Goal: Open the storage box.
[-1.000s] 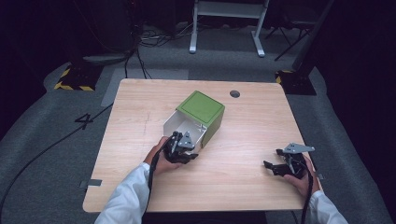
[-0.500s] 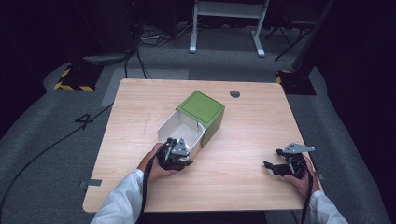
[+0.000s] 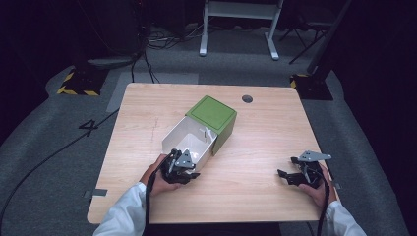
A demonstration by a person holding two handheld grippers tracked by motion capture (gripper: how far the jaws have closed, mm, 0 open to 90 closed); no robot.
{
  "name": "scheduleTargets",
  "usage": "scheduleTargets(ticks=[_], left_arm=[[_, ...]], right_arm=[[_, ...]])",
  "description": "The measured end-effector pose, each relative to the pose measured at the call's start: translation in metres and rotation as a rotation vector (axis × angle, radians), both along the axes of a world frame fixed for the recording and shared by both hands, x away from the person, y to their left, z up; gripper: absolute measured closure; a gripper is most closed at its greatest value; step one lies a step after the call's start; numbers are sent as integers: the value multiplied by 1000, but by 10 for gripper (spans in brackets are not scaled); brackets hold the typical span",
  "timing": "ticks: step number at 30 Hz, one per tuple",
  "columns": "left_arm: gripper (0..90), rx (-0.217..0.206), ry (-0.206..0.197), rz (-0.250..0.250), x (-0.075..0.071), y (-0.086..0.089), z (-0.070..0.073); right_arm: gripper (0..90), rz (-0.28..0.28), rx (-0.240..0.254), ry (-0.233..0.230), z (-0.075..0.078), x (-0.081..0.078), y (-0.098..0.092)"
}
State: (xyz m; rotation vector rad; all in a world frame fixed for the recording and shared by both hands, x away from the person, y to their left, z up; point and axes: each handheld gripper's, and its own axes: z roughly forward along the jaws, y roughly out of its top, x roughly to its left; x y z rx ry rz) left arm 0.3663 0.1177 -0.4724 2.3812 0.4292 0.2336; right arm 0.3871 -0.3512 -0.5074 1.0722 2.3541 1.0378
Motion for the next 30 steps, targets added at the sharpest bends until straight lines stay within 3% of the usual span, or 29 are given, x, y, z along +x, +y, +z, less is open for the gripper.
scheduleTargets(ticks=[14,16,18,22,28,30], left_arm=[[654,-11,9,-4,-2,2,0],[592,-24,9,6,-1,3,0],[474,-41,17,18,0,4,1],[407,-78,-3,27,-2,7,8],[227,-77,-29,76,-6,8,14],[211,-84,-48,88,-9,10,17]], right_arm=[[153,0,0,0,0,0,0],[153,0,0,0,0,0,0],[153,0,0,0,0,0,0],[153,0,0,0,0,0,0],[153,0,0,0,0,0,0],[153,0,0,0,0,0,0]])
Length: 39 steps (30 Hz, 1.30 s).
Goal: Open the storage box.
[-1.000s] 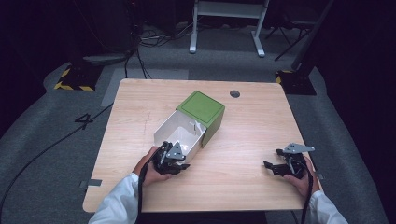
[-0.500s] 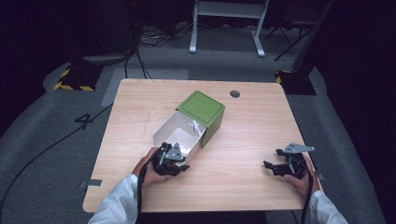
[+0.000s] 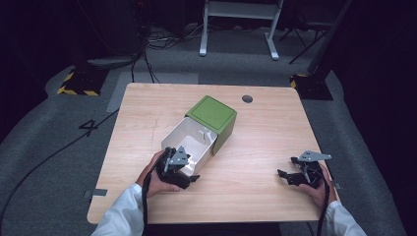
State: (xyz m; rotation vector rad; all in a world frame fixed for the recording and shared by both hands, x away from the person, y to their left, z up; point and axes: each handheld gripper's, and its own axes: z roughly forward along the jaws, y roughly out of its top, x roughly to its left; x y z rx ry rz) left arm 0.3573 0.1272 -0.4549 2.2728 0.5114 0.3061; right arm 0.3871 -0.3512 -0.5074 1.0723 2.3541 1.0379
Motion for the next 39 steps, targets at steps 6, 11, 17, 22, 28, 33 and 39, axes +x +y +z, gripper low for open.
scheduleTargets(ticks=[6,11,17,22,28,33,39], left_arm=[[188,-32,-35,38,-7,9,12],[184,-48,-62,72,-14,22,20],[180,-51,-89,114,-23,40,25],[179,-36,-102,151,-29,53,25],[172,-22,-123,176,-37,67,24],[174,-4,-131,201,-40,75,22],[175,24,-129,242,-42,86,15]], right_arm=[[153,0,0,0,0,0,0],[153,0,0,0,0,0,0],[153,0,0,0,0,0,0],[153,0,0,0,0,0,0],[153,0,0,0,0,0,0],[153,0,0,0,0,0,0],[153,0,0,0,0,0,0]])
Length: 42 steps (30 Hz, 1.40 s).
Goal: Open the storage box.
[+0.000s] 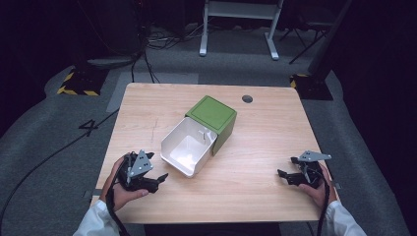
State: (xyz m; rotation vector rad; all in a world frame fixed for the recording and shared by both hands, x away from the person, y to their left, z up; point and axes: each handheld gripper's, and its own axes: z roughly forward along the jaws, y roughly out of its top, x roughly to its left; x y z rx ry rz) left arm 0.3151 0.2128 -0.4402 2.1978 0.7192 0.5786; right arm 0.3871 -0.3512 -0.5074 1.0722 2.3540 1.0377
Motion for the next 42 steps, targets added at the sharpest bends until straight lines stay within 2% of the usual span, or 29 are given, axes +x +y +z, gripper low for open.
scheduleTargets(ticks=[22,25,26,31,38,42], left_arm=[[175,68,52,121,2,32,-30],[183,73,69,148,3,37,-36],[187,74,81,179,4,41,-40],[192,39,125,234,6,50,-51],[179,-1,172,270,9,58,-62],[169,-59,195,293,9,65,-66]], right_arm=[[153,0,0,0,0,0,0],[153,0,0,0,0,0,0],[153,0,0,0,0,0,0],[153,0,0,0,0,0,0],[152,0,1,1,0,0,0],[152,0,1,1,0,0,0]])
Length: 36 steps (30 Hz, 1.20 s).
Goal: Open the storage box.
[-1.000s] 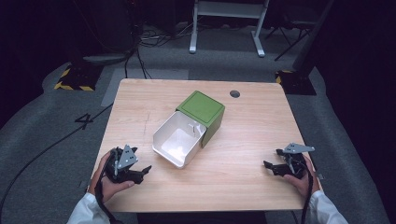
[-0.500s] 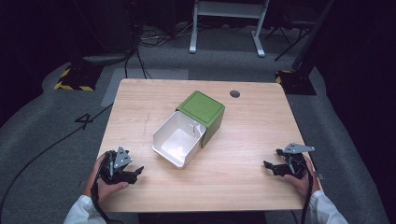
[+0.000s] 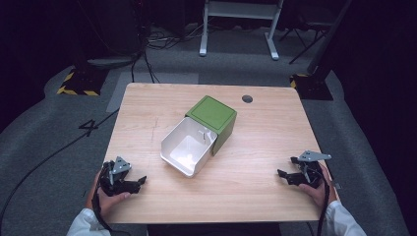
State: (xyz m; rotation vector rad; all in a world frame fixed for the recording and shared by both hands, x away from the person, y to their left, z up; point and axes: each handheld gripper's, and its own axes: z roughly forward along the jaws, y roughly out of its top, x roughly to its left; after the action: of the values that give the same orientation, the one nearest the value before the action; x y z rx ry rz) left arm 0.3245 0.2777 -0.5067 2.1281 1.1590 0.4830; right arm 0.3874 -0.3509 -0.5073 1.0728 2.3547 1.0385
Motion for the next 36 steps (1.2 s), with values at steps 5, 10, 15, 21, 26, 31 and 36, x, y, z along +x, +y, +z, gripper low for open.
scheduleTargets(ticks=[5,10,15,21,26,31,36], left_arm=[[167,-22,14,22,0,3,-1],[162,-11,11,24,0,3,-1],[162,-12,11,23,1,3,-1],[161,-16,12,19,3,2,-1],[163,-13,11,19,3,2,-1],[162,-14,10,12,4,2,-1],[162,-10,14,11,4,2,-1]], right_arm=[[152,0,1,0,0,0,0],[152,2,-1,-1,0,0,0],[152,2,-1,-1,0,0,0],[152,1,0,-1,0,-1,0],[152,1,0,-1,0,-1,0],[152,1,-1,-1,0,-1,0],[152,1,-1,-1,0,-1,0]])
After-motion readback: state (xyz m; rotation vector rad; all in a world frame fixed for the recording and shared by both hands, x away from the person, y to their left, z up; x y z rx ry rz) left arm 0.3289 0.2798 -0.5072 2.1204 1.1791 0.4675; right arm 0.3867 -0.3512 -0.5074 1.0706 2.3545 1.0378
